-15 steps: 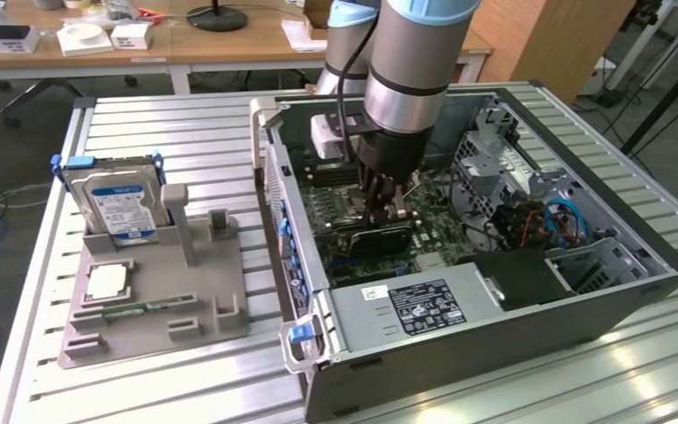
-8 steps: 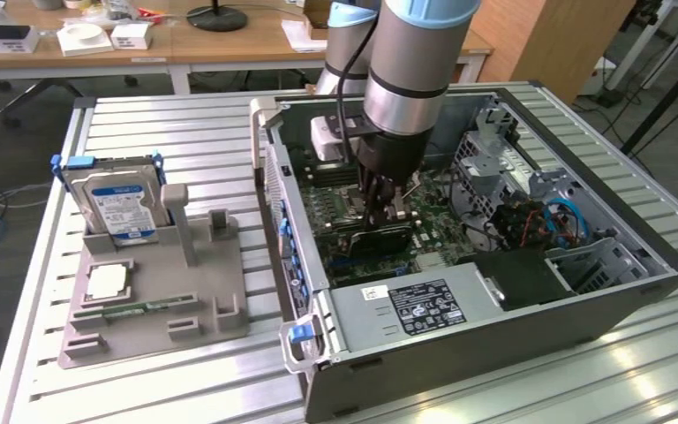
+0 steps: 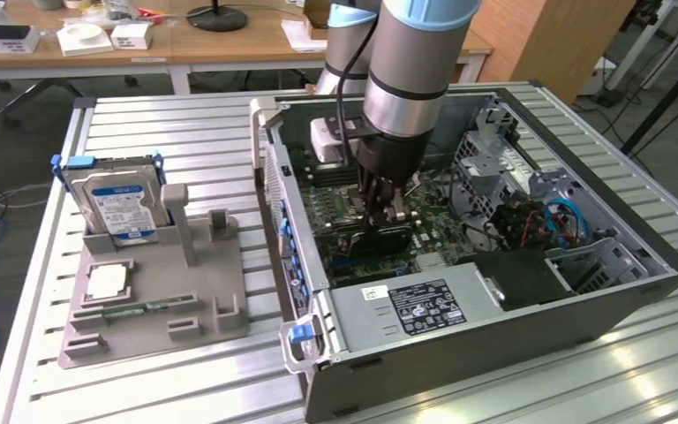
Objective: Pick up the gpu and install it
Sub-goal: 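Press down on the gpu until it lock into place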
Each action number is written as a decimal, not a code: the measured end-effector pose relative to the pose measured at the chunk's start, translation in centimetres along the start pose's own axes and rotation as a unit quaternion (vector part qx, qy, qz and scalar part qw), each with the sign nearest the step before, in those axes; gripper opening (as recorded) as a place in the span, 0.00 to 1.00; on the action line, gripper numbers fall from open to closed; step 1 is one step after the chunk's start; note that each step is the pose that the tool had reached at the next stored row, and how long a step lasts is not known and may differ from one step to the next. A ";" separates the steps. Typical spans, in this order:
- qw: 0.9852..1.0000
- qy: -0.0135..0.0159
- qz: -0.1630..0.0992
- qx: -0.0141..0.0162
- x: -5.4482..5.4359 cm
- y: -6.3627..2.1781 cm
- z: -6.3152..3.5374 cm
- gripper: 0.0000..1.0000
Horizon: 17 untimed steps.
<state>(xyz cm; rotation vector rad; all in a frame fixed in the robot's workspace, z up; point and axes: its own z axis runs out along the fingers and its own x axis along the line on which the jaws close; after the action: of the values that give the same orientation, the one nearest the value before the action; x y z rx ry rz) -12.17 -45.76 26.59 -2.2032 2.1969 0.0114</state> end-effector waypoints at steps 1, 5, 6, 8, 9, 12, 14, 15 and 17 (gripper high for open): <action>1.000 0.000 0.000 0.000 0.0 0.00 0.07 0.10; 1.000 0.000 0.000 0.000 0.0 0.01 0.15 0.10; 1.000 0.000 0.000 0.000 0.0 0.01 0.15 0.10; 1.000 0.000 0.000 0.000 0.0 0.01 0.23 0.10; 1.000 0.000 0.000 0.000 0.0 0.01 0.24 0.10; 1.000 0.000 0.000 0.000 0.0 0.01 0.30 0.10; 1.000 0.000 0.000 0.000 0.0 0.01 0.30 0.10; 1.000 0.000 0.000 0.000 0.0 0.01 0.30 0.10; 1.000 0.000 0.000 0.000 0.0 0.01 0.30 0.10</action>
<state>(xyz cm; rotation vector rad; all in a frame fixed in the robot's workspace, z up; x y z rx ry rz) -12.17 -45.76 26.29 -2.2035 2.1972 0.0113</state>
